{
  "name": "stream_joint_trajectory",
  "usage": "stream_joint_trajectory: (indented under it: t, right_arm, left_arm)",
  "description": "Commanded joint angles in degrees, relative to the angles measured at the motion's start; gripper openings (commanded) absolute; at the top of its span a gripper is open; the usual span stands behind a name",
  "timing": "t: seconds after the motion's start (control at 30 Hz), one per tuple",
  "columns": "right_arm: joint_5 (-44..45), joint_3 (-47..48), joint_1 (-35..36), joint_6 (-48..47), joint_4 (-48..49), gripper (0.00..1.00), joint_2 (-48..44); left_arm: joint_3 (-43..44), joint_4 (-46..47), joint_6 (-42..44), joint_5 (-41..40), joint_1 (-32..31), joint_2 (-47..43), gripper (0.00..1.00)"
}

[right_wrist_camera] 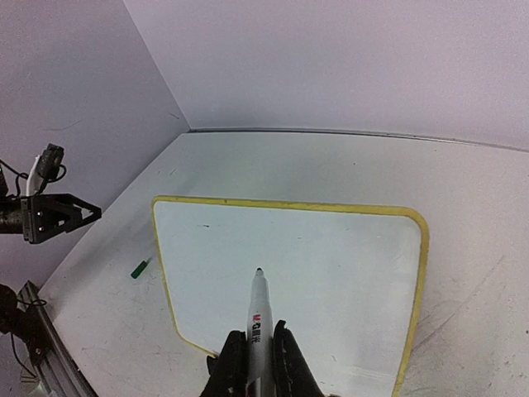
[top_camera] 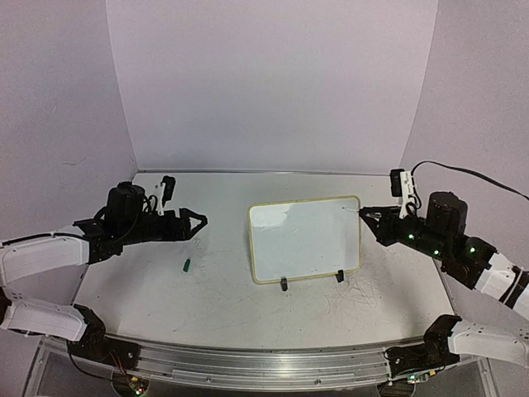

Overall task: Write a sentence on the whiteboard
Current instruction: Place the pen cap at the center of the board, then hold the whiteboard at the center of the board.

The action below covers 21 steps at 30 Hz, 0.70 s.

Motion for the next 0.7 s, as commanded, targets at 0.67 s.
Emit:
stream_joint_trajectory:
  t: [0.67]
  right_arm:
    - [11.94,6.36,21.96,6.21,13.07,0.0,18.43]
  left_arm:
    - [17.0,9.01,9.55,18.36,0.1,22.29,0.84]
